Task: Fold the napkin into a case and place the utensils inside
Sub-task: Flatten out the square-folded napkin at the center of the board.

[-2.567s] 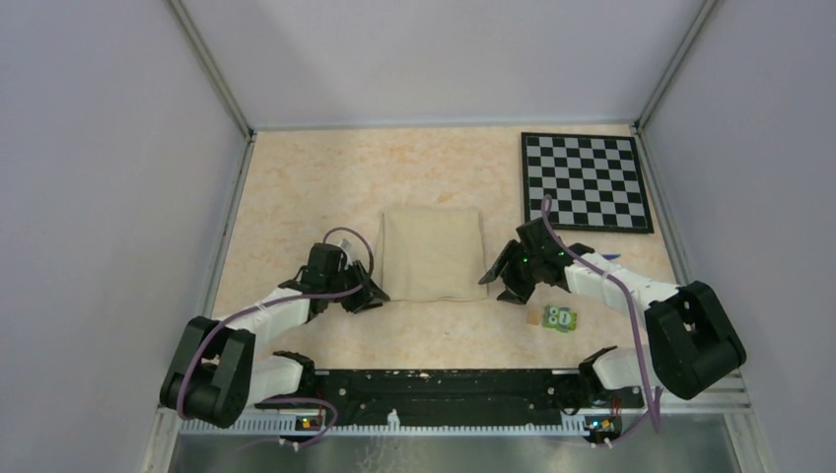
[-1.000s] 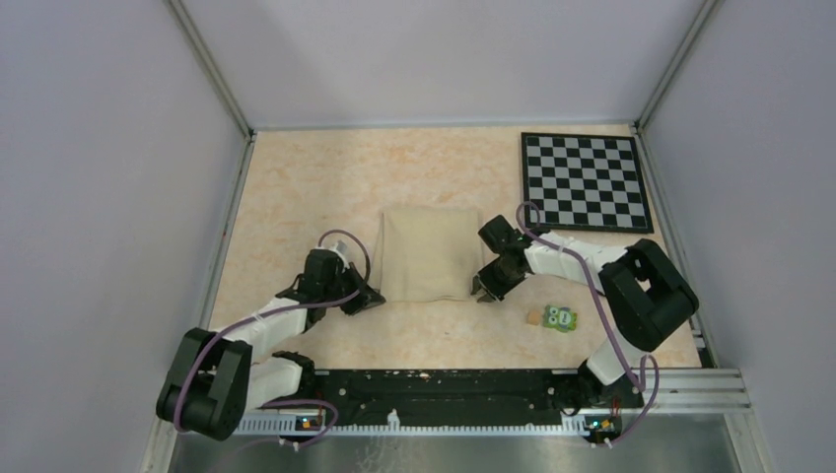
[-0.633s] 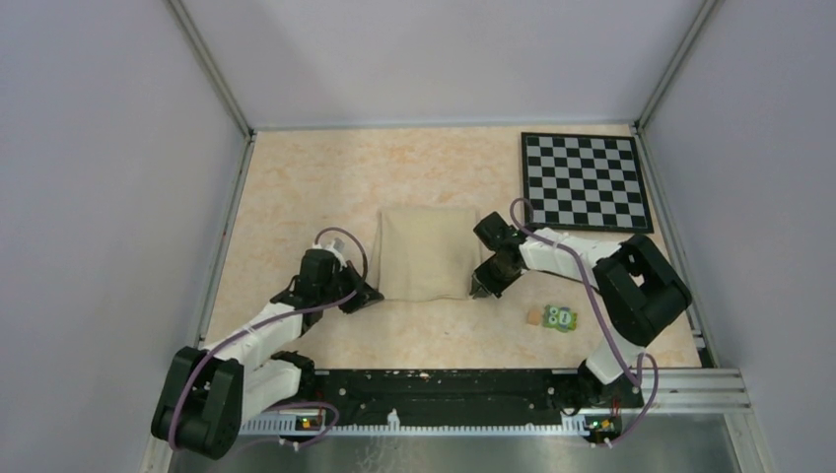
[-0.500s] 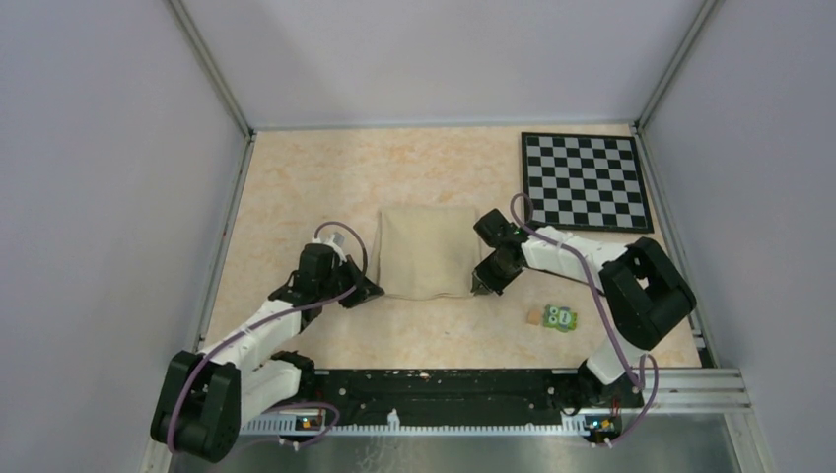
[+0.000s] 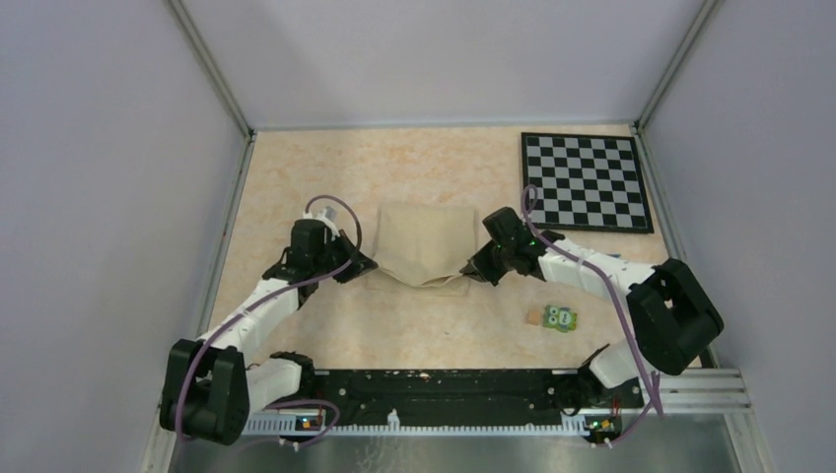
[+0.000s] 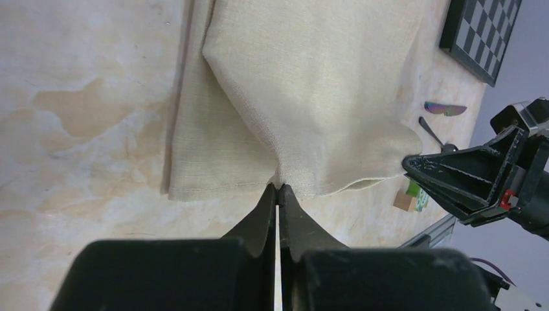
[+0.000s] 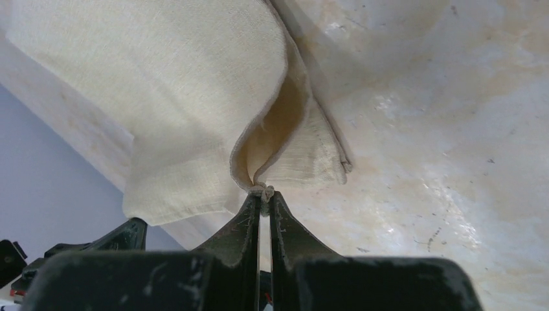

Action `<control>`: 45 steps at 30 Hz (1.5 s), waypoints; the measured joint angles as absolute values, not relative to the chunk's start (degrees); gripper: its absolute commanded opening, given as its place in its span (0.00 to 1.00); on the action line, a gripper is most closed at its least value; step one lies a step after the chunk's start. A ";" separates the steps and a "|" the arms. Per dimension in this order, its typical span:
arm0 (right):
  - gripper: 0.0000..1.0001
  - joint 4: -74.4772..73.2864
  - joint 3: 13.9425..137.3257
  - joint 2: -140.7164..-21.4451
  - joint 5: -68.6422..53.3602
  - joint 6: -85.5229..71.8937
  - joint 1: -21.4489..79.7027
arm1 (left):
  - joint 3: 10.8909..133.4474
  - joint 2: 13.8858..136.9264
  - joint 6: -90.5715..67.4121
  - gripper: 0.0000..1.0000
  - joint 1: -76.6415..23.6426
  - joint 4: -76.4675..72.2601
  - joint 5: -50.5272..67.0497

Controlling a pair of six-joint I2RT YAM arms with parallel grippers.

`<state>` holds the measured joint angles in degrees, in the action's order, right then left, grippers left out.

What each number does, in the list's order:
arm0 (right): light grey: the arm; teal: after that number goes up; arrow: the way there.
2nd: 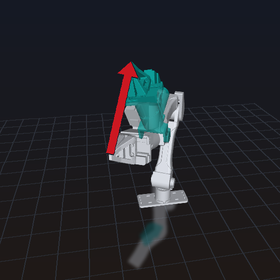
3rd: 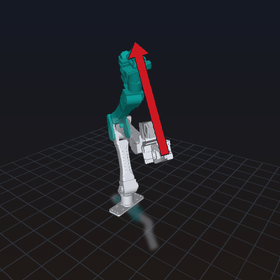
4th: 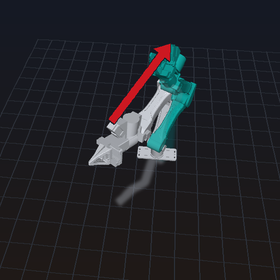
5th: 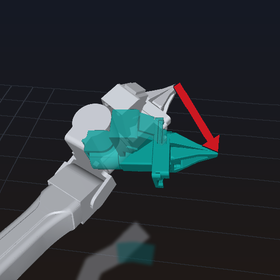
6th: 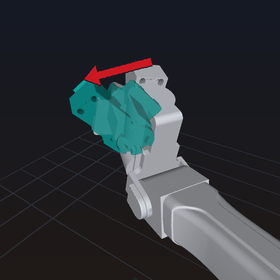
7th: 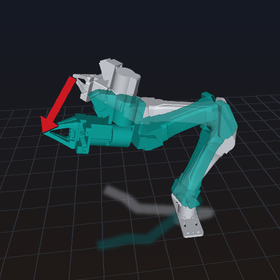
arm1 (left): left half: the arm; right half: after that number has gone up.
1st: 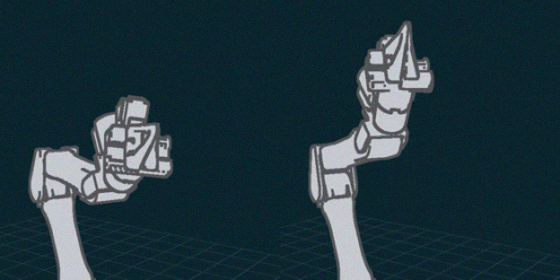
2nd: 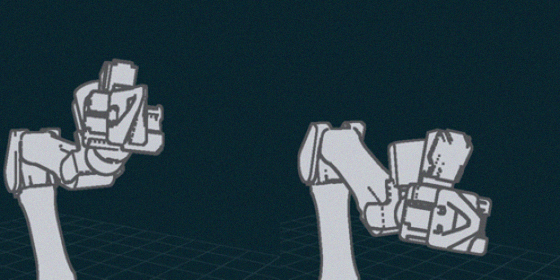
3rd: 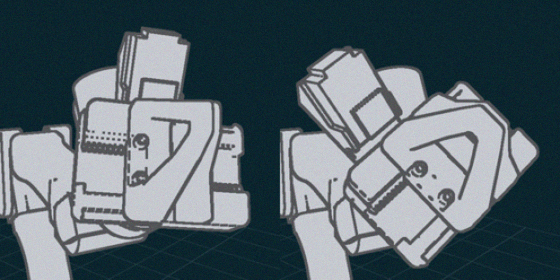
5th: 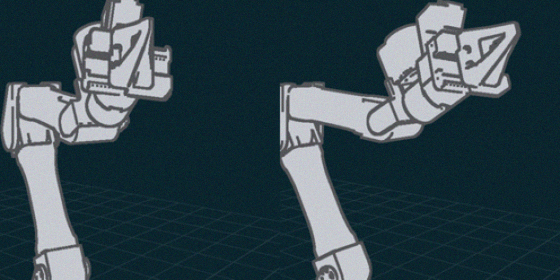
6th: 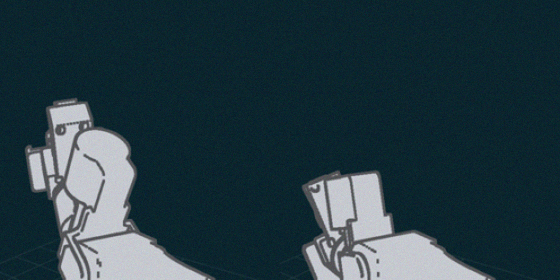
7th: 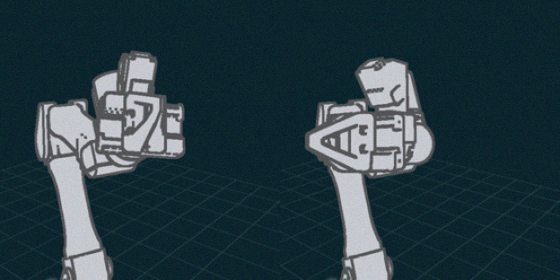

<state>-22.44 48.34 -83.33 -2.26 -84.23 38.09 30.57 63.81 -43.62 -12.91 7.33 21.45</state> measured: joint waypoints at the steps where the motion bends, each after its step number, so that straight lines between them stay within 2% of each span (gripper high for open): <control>1: 0.00 -21.45 48.36 -83.85 -2.72 -84.01 38.09 | 30.57 63.92 -43.24 0.00 -12.32 7.42 21.58; 8: 0.00 -17.32 48.36 -88.25 -4.60 -83.57 38.06 | 30.46 65.87 -40.73 0.00 -8.62 8.03 23.24; 20: 0.00 -14.44 47.20 -90.65 -5.26 -83.57 38.09 | 26.94 70.94 -40.18 0.00 -8.21 6.04 27.05; 40: 0.00 -13.82 46.46 -90.94 -5.28 -83.59 38.09 | 25.71 70.50 -38.70 0.00 -5.32 6.42 27.29; 45: 0.00 -13.69 46.37 -91.53 -5.28 -83.37 38.09 | 24.82 70.65 -38.76 0.07 -5.32 6.70 27.42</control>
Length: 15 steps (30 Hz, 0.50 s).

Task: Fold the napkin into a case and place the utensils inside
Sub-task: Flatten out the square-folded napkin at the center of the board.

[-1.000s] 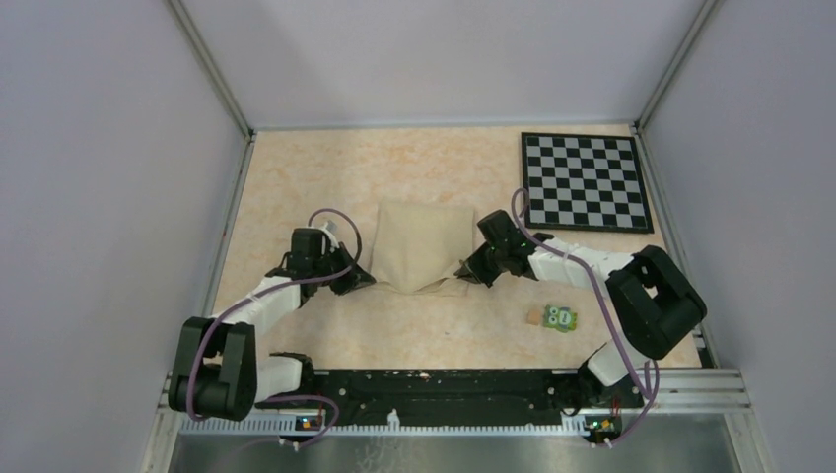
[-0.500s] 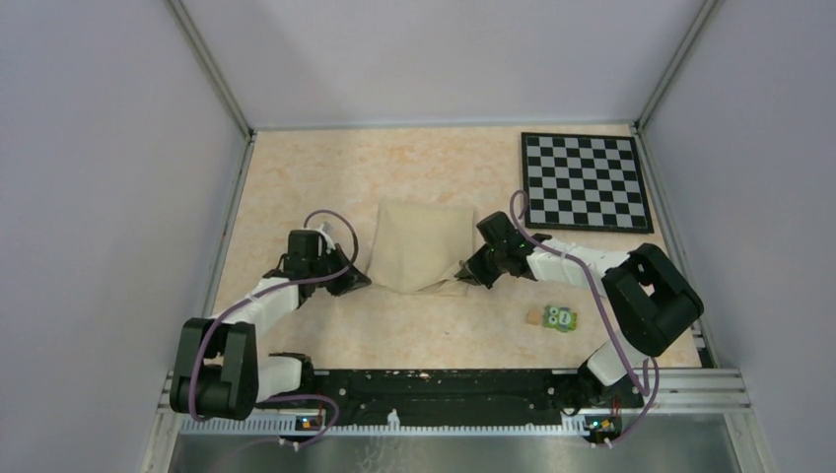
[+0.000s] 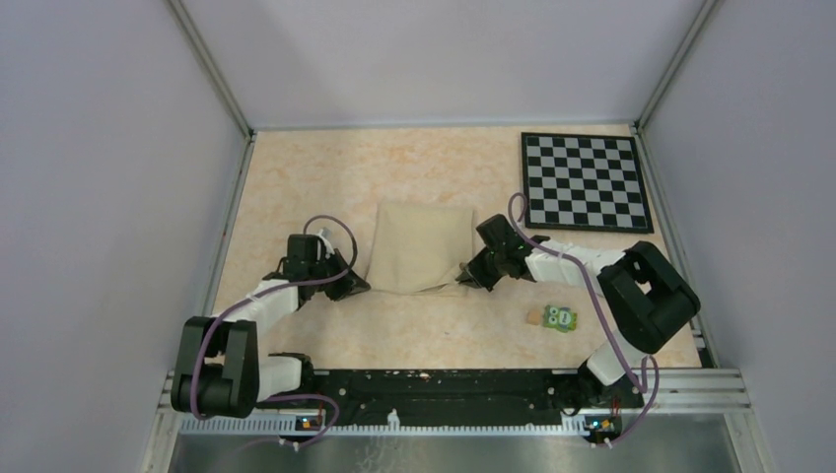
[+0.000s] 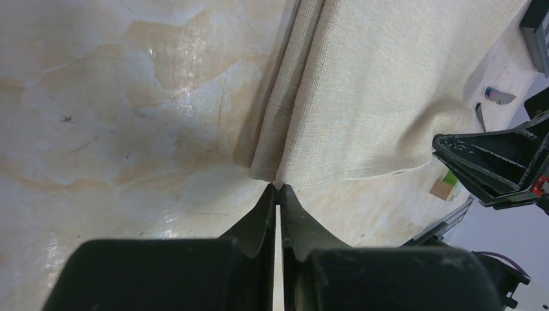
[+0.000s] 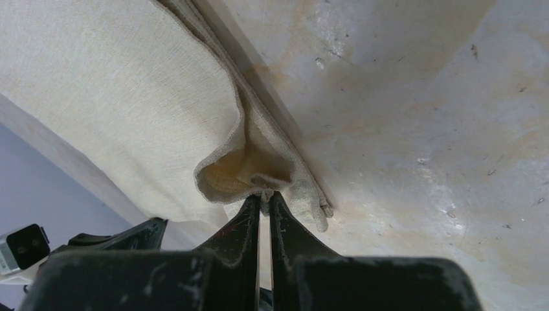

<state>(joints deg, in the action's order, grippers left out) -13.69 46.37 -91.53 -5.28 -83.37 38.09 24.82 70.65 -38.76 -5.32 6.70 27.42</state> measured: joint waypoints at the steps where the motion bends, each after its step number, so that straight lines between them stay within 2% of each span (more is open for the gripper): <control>1: 0.00 -13.72 46.37 -91.81 -5.30 -83.09 38.06 | 24.84 70.65 -38.72 0.09 -5.32 6.72 27.40; 4: 0.00 -13.82 46.39 -92.55 -5.39 -82.41 38.09 | 24.84 70.46 -38.59 0.17 -5.30 7.60 26.50; 11: 0.00 -14.28 46.59 -92.66 -5.67 -81.84 38.13 | 25.67 64.97 -37.34 0.15 -5.28 10.57 22.96; 13: 0.00 -14.37 46.59 -92.66 -5.69 -81.82 38.22 | 26.26 64.88 -37.26 0.21 -5.28 10.81 22.59; 15: 0.00 -14.41 46.59 -92.66 -5.72 -81.84 38.37 | 26.39 64.88 -37.10 0.22 -5.26 10.90 22.61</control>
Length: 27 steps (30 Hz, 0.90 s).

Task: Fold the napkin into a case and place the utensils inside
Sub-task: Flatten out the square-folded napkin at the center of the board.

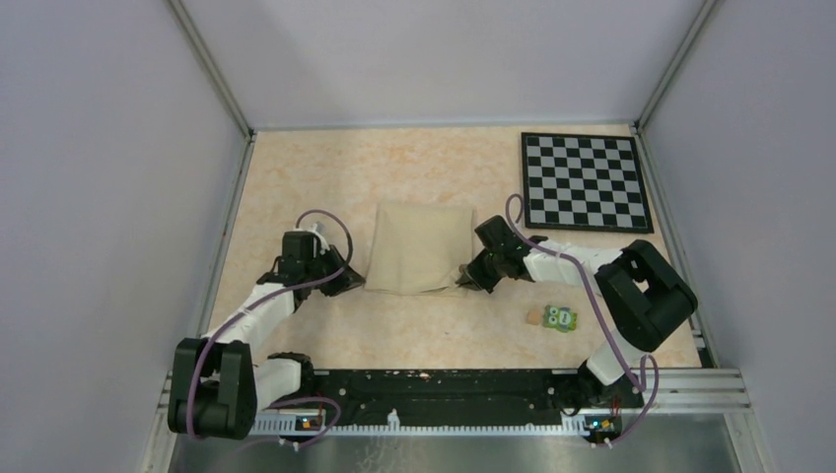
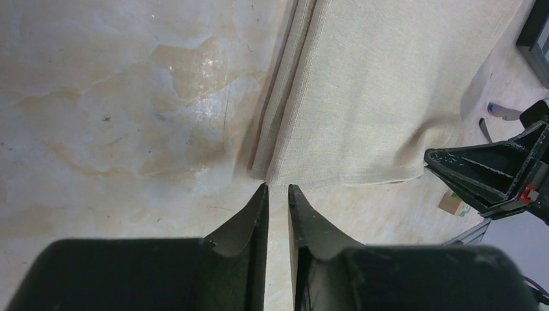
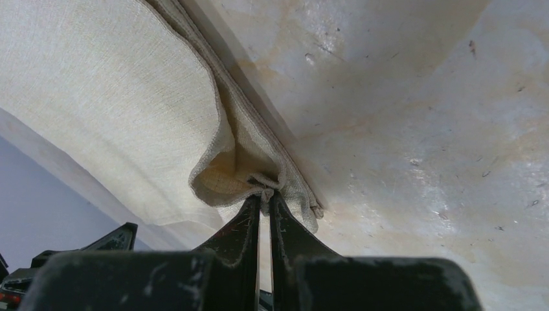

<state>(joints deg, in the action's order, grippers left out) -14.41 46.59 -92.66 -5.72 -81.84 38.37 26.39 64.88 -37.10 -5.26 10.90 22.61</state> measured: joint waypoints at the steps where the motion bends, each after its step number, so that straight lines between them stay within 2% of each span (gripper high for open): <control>1: 0.00 -14.46 46.59 -92.66 -5.72 -81.84 38.46 | 26.39 64.88 -37.12 0.23 -5.26 11.14 22.79; 4: 0.00 -14.50 46.59 -92.64 -5.72 -81.87 38.76 | 26.39 64.60 -37.30 0.25 -5.28 11.51 24.53; 12: 0.00 -14.63 46.52 -92.31 -5.69 -82.06 38.89 | 26.37 66.30 -38.44 0.15 -5.34 7.03 32.75; 14: 0.00 -14.70 46.50 -91.83 -5.69 -82.08 38.89 | 26.37 68.29 -38.87 0.10 -5.34 5.56 33.63; 19: 0.00 -14.94 46.50 -91.11 -5.72 -82.11 38.89 | 26.37 74.96 -39.33 0.02 -5.37 2.11 33.47; 24: 0.00 -16.29 46.30 -90.67 -5.80 -82.19 39.05 | 26.06 78.54 -39.35 0.00 -5.34 1.15 31.18; 27: 0.05 -16.71 44.97 -89.58 -5.96 -82.21 39.38 | 25.89 78.52 -39.35 0.00 -5.39 0.56 30.13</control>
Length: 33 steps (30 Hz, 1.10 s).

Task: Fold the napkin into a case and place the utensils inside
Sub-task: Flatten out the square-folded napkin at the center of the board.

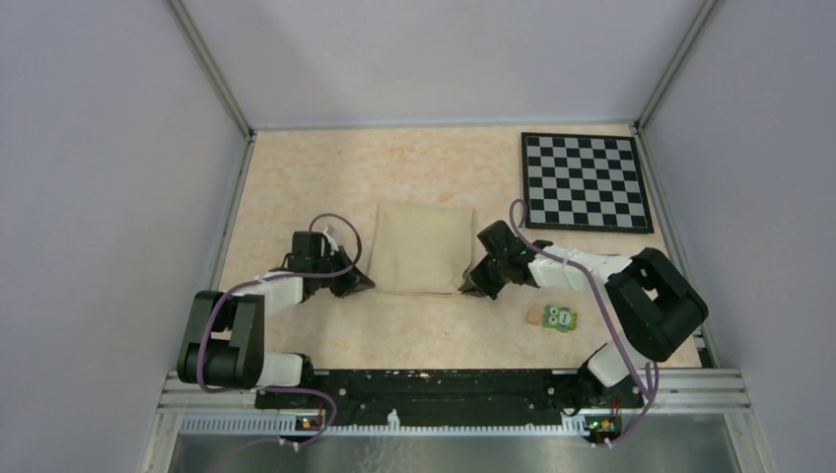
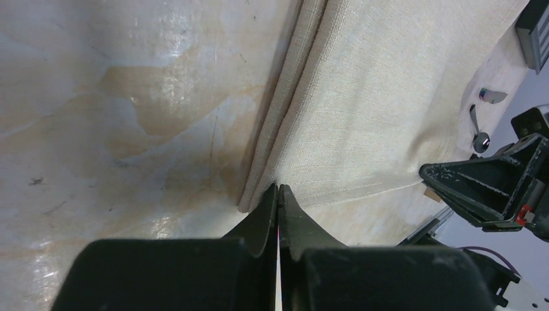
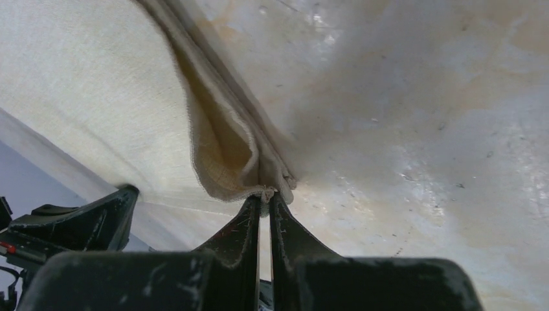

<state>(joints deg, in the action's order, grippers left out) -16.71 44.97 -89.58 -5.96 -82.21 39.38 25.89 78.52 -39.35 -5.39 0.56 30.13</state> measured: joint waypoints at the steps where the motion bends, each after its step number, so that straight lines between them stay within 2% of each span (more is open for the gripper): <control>1: 0.09 -16.97 44.56 -89.25 -6.07 -82.24 39.44 | 25.85 78.52 -39.33 0.00 -5.39 0.36 29.78; 7: 0.38 -19.59 44.07 -88.31 -6.15 -79.96 39.64 | 25.80 78.52 -39.31 0.00 -5.39 -0.08 28.86; 14: 0.42 -23.35 48.71 -85.03 -7.73 -64.18 39.20 | 25.80 78.52 -39.20 0.01 -5.39 -0.08 28.91; 17: 0.44 -21.04 50.65 -84.86 -11.66 -57.14 38.68 | 25.80 78.50 -38.85 0.08 -5.39 -0.05 29.10; 20: 0.34 -14.52 51.00 -86.04 -18.35 -52.82 38.11 | 25.96 78.17 -38.17 0.21 -5.39 0.60 29.45; 22: 0.30 -9.41 51.07 -88.60 -22.61 -51.99 37.95 | 26.65 77.41 -37.12 0.25 -5.39 2.35 30.09; 25: 0.30 -2.42 49.60 -92.44 -26.28 -52.05 37.76 | 29.19 76.86 -35.73 0.22 -5.39 5.50 31.68; 30: 0.37 -0.45 45.19 -94.28 -26.65 -49.76 37.69 | 32.36 75.90 -35.03 0.15 -5.39 6.07 34.74; 33: 0.50 1.80 45.60 -95.81 -27.86 -48.47 37.69 | 31.48 76.47 -35.57 0.10 -5.39 5.04 35.75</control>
<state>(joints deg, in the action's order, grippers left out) 1.80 45.60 -95.81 -27.86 -48.47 37.69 31.48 76.47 -35.57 -5.39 5.04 35.75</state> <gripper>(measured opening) 0.387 0.146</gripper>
